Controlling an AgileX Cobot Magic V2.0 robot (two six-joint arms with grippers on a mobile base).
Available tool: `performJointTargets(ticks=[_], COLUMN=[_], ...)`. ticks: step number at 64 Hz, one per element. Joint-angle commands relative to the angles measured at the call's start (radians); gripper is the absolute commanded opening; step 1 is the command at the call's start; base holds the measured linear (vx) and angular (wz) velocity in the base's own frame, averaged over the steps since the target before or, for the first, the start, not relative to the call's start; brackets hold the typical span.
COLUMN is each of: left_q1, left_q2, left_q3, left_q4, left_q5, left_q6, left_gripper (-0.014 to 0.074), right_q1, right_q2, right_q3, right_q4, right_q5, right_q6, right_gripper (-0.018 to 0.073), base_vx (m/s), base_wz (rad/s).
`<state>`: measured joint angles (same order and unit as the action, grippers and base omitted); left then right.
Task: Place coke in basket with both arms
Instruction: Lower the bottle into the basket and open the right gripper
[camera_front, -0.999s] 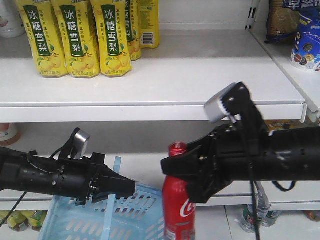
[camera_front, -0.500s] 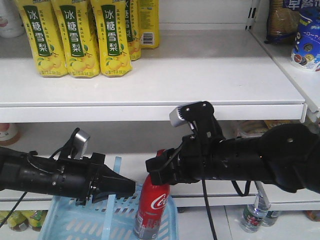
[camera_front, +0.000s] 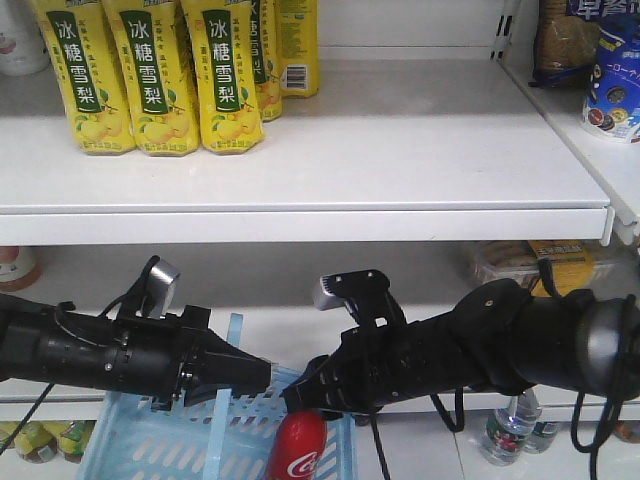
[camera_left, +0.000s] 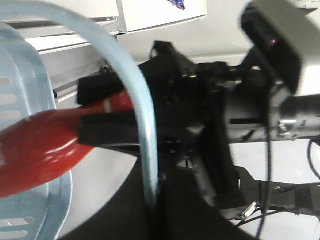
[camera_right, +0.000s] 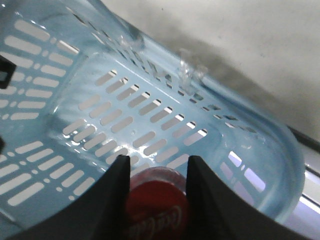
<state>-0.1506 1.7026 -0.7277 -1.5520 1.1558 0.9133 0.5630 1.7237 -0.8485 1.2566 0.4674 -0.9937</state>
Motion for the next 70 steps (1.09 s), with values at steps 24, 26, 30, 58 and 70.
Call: performJointTargets(ticks=[24, 26, 30, 58, 70], left_q1=[-0.002, -0.002, -0.002, -0.002, -0.002], left_q2=[-0.046, -0.046, -0.046, -0.046, -0.046], left_q3=[-0.019, -0.019, -0.019, -0.019, -0.019], left_q4=[-0.064, -0.064, -0.064, -0.064, -0.064], left_q5=[0.078, 0.078, 0.078, 0.078, 0.078], left_q6=[0.012, 0.012, 0.012, 0.012, 0.012], left_gripper=[-0.0006, -0.0006, -0.0006, -0.0006, -0.0006], right_q1=[-0.003, -0.003, -0.003, -0.003, -0.003], right_q2=[0.051, 0.051, 0.051, 0.023, -0.059], right_q3=[-0.03, -0.03, -0.03, -0.03, -0.03], right_q4=[0.038, 0.038, 0.038, 0.021, -0.028], right_q5=[0.071, 0.075, 0.083, 0.209, 0.268], right_q6=[0.002, 0.002, 0.002, 0.001, 0.01], right_gripper=[0.0258, 0.028, 0.0317, 0.0347, 0.0347], base_vx=[0.0, 0.0, 0.0, 0.0, 0.0], base_wz=[0.0, 0.0, 0.0, 0.0, 0.0])
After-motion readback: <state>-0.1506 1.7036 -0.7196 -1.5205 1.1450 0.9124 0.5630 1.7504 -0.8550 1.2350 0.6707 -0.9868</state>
